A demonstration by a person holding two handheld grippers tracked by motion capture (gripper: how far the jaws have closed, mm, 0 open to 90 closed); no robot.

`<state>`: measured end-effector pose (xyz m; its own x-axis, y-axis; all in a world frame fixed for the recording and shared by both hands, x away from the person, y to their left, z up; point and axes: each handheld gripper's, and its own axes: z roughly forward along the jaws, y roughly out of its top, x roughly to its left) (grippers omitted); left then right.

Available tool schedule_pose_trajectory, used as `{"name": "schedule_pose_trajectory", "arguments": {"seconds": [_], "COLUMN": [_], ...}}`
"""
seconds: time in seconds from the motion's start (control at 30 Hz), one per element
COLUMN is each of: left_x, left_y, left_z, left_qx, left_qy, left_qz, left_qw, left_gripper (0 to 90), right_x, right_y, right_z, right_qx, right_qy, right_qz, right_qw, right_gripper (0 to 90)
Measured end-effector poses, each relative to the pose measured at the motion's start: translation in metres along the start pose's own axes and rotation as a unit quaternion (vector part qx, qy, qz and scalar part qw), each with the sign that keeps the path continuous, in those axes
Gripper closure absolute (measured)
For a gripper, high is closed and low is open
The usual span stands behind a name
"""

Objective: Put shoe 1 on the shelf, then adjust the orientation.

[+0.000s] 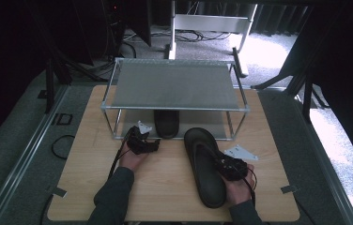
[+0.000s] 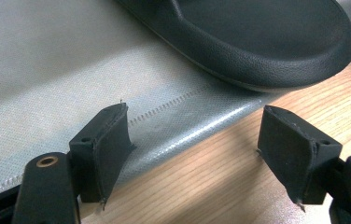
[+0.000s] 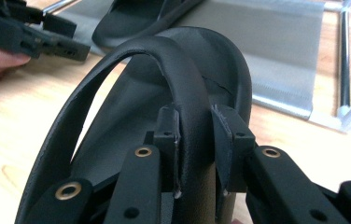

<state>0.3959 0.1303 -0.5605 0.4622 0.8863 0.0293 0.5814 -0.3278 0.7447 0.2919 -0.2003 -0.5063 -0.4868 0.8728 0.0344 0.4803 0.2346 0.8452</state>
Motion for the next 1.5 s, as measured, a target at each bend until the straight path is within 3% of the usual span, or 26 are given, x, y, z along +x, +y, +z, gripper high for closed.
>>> {"name": "schedule_pose_trajectory", "arguments": {"seconds": [0.4,1.13,1.5], "left_x": [0.001,0.001,0.001], "left_y": [0.000,0.000,0.000], "left_z": [0.000,0.000,0.000], "left_qx": [-0.001,-0.001,-0.002], "left_qy": [-0.002,-0.001,-0.001], "left_qz": [-0.003,-0.003,-0.004], "left_qw": [1.0000,1.0000,1.0000], "left_gripper": [25.8,26.0,26.1], "right_x": [-0.003,-0.010,-0.011], "right_y": [0.016,0.024,0.033], "right_z": [0.005,0.029,0.042], "right_qx": [-0.016,-0.017,-0.018], "right_qy": [-0.008,-0.024,-0.039], "right_qz": [-0.001,0.020,0.015], "right_qw": [0.9998,0.9994,0.9990], "right_gripper": [72.9,72.9,72.9]}}
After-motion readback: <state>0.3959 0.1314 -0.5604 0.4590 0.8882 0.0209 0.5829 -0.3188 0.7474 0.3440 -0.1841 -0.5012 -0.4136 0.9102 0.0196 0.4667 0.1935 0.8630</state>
